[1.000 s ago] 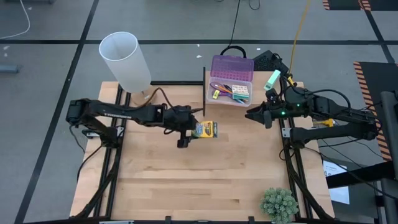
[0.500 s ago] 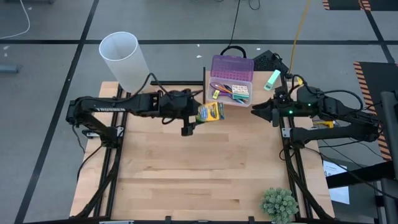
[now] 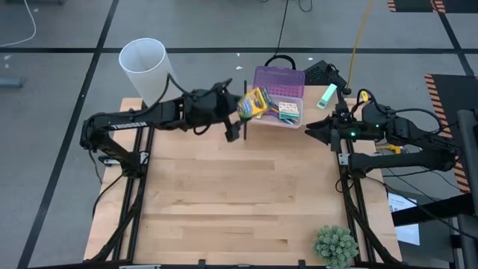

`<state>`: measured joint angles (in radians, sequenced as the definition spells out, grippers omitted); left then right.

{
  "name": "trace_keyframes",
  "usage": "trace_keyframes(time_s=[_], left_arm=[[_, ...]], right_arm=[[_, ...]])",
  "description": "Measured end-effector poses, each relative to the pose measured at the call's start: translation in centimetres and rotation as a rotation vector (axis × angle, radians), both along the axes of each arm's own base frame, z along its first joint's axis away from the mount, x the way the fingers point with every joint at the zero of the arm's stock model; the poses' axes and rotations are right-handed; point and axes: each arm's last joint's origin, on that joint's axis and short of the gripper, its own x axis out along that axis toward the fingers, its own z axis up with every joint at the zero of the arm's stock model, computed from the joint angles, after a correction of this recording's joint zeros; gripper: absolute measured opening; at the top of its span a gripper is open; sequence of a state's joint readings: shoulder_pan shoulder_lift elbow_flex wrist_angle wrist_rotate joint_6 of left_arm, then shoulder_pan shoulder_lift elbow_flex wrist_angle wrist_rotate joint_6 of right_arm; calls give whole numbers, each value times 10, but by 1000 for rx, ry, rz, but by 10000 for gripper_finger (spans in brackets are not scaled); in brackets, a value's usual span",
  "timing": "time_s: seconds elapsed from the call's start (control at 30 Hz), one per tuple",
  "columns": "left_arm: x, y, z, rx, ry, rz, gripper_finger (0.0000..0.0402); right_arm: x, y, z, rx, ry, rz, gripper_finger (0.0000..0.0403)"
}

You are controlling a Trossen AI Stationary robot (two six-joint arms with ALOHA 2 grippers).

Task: Pick & place school supplies into a supply box
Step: Put the yellow pack of crayons into the purple supply box

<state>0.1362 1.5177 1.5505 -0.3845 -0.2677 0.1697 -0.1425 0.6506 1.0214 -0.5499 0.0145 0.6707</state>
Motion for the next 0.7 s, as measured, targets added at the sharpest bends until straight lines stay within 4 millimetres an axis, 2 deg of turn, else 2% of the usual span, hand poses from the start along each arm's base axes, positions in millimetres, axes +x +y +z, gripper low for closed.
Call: trace_keyframes(time_s=[0.23,0.33,0.53,0.7], left_arm=[[9,13,4,8,-120,83,337],[21,16,7,10,-177,89,337],[53,22,4,25,-123,84,337],[77,26,1,53,-79,33,337]], right_arm=[[0,-1,0,-13,2,-39,199],[0,-1,0,-15,2,-45,199],[3,-2,2,-22,-17,-66,199],[8,-5,5,83,-78,-147,199]])
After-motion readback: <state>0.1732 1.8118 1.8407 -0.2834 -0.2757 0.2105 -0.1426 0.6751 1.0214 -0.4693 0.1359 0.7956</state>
